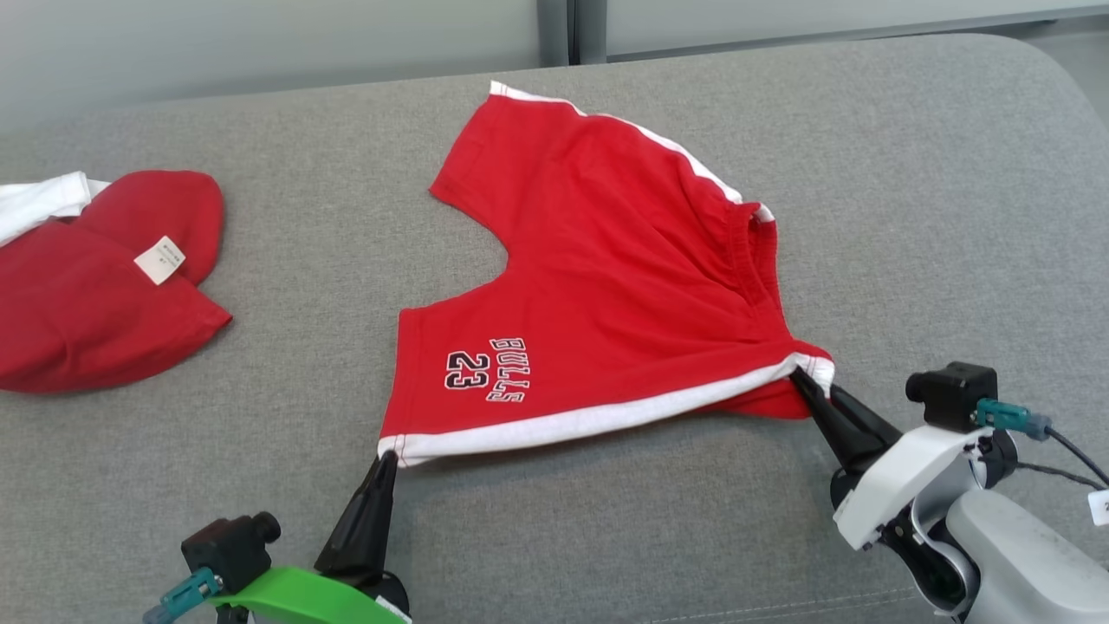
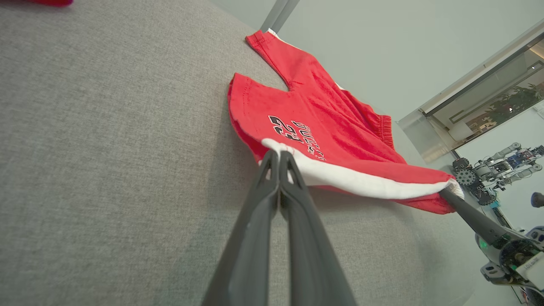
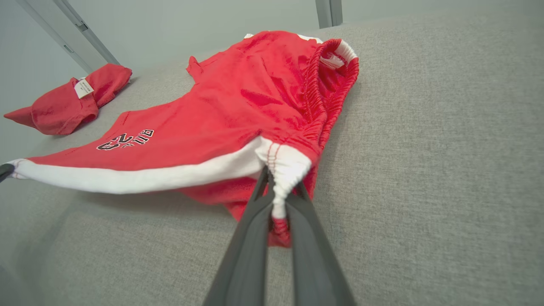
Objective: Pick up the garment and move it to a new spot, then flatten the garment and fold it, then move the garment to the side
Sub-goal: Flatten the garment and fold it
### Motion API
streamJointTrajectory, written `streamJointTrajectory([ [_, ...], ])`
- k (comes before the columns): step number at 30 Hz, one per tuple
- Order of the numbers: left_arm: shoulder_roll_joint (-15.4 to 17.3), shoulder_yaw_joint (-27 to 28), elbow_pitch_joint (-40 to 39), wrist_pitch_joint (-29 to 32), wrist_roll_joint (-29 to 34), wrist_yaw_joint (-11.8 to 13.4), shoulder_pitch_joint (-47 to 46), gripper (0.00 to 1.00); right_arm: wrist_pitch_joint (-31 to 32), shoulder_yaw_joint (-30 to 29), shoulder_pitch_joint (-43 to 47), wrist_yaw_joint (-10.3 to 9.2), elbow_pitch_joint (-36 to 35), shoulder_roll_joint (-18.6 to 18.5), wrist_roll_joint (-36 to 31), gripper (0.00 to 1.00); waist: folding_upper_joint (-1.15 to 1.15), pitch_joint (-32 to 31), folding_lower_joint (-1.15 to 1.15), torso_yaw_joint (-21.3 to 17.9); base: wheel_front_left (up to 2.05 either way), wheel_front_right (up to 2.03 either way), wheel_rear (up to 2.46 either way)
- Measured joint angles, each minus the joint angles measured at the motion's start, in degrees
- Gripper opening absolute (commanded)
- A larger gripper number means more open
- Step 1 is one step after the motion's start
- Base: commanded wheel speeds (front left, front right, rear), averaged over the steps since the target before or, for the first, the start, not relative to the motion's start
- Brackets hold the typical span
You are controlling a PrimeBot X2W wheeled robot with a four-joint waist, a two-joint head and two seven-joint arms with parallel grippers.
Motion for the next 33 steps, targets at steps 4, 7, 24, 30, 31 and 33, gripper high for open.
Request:
streamJointTrajectory([
  [4, 0.7, -0.4, 0.9, 0.5, 0.0, -0.1, 1.3, 0.0, 0.0, 1.1, 1.3, 0.0, -0.4, -0.7, -1.2, 0.0, 0.0, -1.1, 0.0, 0.3, 0.0, 0.0, 0.0],
  [7, 1.4, -1.0, 1.5, 1.0, 0.0, -0.1, 2.4, 0.0, -0.1, 2.2, 2.0, 0.01, -0.6, -1.0, -2.3, 0.0, 0.0, -1.9, 0.0, 0.3, 0.0, 0.0, 0.0],
  [24, 2.4, -2.3, 5.9, 3.0, 0.0, -0.5, 3.8, 0.0, -0.5, 6.4, 4.4, 0.07, 3.6, -2.1, -11.2, 0.0, 0.0, -3.8, 0.0, -1.9, 0.0, 0.0, 0.0],
  [30, 2.4, -2.6, 7.6, 3.5, 0.0, -0.5, 3.7, 0.0, -0.5, 4.7, 4.5, -0.01, 4.1, -0.2, -11.2, 0.31, 0.0, -3.9, 0.0, -2.2, 0.0, 0.0, 0.0],
  [31, 2.4, -2.8, 8.2, 3.6, 0.0, -0.5, 3.7, 0.0, -0.5, 4.3, 4.6, -0.02, 4.1, 0.1, -11.2, 0.4, 0.0, -3.9, 0.0, -2.3, 0.0, 0.0, 0.0],
  [33, 2.4, -3.1, 8.6, 3.7, 0.0, -0.5, 3.7, 0.13, -0.5, 4.0, 4.8, -0.04, 4.3, 0.3, -11.4, 0.64, 0.0, -3.9, 0.0, -2.4, 0.0, 0.0, 0.0],
])
